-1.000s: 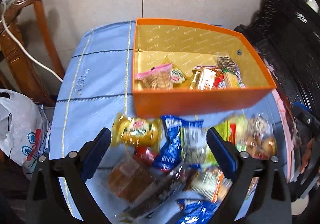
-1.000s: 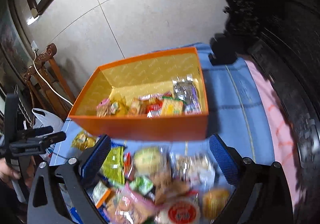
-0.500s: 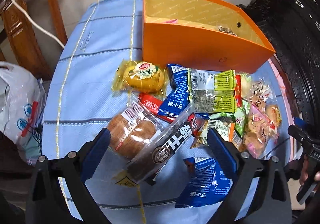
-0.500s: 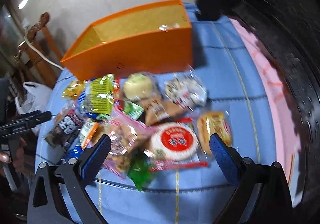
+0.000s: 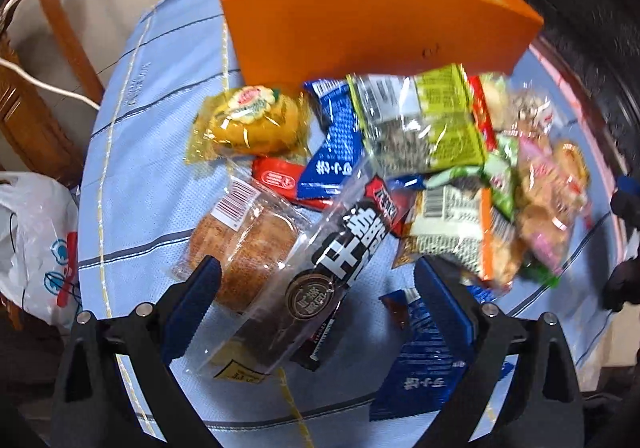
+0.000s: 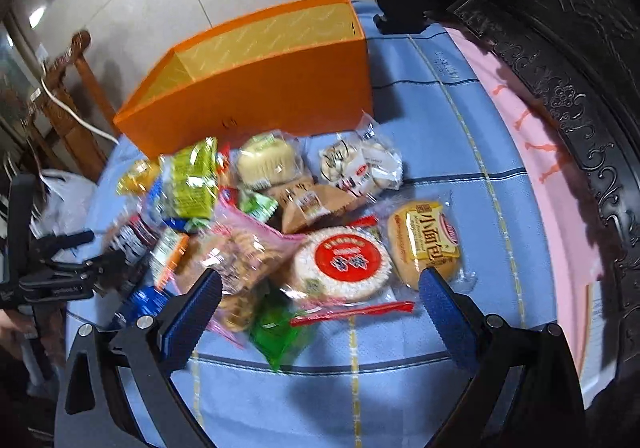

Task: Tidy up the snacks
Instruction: 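Move both tools back over the remaining snack pile, then grasp the dark chocolate-bread pack with left tool while right tool grasps mini French bread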

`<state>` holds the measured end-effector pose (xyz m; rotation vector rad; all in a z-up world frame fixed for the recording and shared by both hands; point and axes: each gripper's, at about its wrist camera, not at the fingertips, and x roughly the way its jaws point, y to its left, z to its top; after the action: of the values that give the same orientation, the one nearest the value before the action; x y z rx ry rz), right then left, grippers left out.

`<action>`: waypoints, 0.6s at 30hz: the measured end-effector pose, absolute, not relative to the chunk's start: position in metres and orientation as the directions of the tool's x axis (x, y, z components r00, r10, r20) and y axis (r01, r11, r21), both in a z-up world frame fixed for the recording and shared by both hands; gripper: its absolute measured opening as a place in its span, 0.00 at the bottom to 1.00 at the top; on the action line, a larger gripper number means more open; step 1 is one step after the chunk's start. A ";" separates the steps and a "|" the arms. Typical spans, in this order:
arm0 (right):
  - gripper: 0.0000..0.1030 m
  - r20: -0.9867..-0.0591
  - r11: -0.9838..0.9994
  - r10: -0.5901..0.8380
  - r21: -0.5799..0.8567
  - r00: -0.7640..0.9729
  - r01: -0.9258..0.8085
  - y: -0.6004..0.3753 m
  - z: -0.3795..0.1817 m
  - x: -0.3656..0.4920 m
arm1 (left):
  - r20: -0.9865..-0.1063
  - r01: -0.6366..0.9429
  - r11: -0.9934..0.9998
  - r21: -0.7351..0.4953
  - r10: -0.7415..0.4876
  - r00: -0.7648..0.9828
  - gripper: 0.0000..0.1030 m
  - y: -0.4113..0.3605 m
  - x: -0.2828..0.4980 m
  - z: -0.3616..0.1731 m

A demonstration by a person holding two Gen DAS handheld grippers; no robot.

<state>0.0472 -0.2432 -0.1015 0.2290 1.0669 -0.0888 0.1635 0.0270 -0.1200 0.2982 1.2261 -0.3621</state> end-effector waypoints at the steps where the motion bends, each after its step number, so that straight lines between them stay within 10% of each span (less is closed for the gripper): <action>1: 0.96 -0.879 0.974 0.035 0.137 0.475 0.180 -0.244 -0.103 0.047 | -0.952 0.430 0.902 0.036 -0.100 0.290 0.92 0.027 0.164 -0.124; 11: 0.96 -0.908 0.977 -0.045 0.045 0.416 0.206 -0.276 -0.120 0.051 | -0.957 0.500 0.854 0.140 -0.014 0.291 0.89 0.016 0.162 -0.153; 16: 0.96 -0.922 0.965 -0.110 -0.010 0.371 0.261 -0.300 -0.131 0.066 | -0.949 0.510 0.850 0.133 -0.040 0.313 0.33 0.021 0.166 -0.138; 18: 0.96 -0.926 0.960 -0.133 -0.032 0.354 0.279 -0.305 -0.139 0.077 | -0.956 0.487 0.872 0.059 -0.092 0.280 0.25 0.032 0.173 -0.133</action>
<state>0.0774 -0.3047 -0.1390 0.1399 1.1802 -0.2676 0.1728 0.0317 -0.1328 0.3738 1.2333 -0.3999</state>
